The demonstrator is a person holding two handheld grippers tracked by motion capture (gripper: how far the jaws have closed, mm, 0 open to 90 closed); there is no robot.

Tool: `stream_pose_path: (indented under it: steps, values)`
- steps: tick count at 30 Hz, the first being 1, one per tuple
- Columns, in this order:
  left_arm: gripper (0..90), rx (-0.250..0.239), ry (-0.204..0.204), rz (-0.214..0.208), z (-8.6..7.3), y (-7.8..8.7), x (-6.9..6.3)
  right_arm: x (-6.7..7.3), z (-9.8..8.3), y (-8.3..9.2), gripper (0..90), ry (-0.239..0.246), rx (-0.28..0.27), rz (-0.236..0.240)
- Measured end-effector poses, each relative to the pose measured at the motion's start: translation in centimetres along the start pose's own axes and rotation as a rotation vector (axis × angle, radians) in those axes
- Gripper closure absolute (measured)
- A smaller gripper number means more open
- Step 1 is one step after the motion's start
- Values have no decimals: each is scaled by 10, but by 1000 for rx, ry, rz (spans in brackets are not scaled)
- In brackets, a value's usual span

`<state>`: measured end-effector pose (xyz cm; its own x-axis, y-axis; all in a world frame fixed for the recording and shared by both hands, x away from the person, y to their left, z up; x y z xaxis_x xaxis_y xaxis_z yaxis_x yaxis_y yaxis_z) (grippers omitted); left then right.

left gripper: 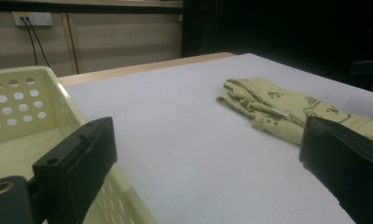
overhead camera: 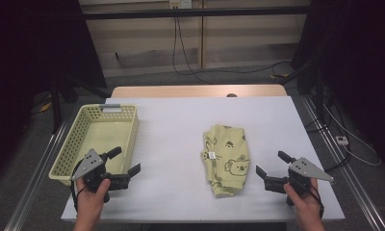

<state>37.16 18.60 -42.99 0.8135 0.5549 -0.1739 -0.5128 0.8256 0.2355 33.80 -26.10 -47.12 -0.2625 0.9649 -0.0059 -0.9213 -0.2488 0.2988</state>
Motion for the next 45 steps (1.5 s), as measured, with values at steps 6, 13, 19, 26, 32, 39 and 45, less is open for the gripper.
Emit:
stream_pose_path:
  steps: [6,13,19,26,32,39,45]
  values:
    - [42,-2,17,-8,5,-7,-2,0,0,0,31,-5,0,-2]
    - [42,15,1,-42,13,-25,-11,-3,0,1,31,-11,-2,-8]
    - [41,19,-7,-63,16,-32,-16,-3,0,1,31,-14,-3,-10]
    - [41,16,1,-57,17,-34,-15,-2,1,1,31,-13,-3,-6]
    - [41,27,2,-72,22,-49,-17,-3,1,2,31,-19,-6,-13]
    - [38,47,7,-111,27,-78,-25,-3,1,2,31,-18,-6,-12]
    - [38,61,17,-138,28,-102,-31,-3,1,2,32,-18,-6,-12]
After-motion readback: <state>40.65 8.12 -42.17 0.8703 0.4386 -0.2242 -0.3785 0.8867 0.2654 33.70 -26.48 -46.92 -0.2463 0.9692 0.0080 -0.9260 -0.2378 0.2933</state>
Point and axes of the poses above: each handheld gripper's, and its own axes: y roughly backward along the jaws, z roughly out of its top, x roughly to its left, the point moved 8 cm from there along -y, roughly forward along the jaws, and after that the axes turned 11 degrees about -z, right-handed, at the moved point
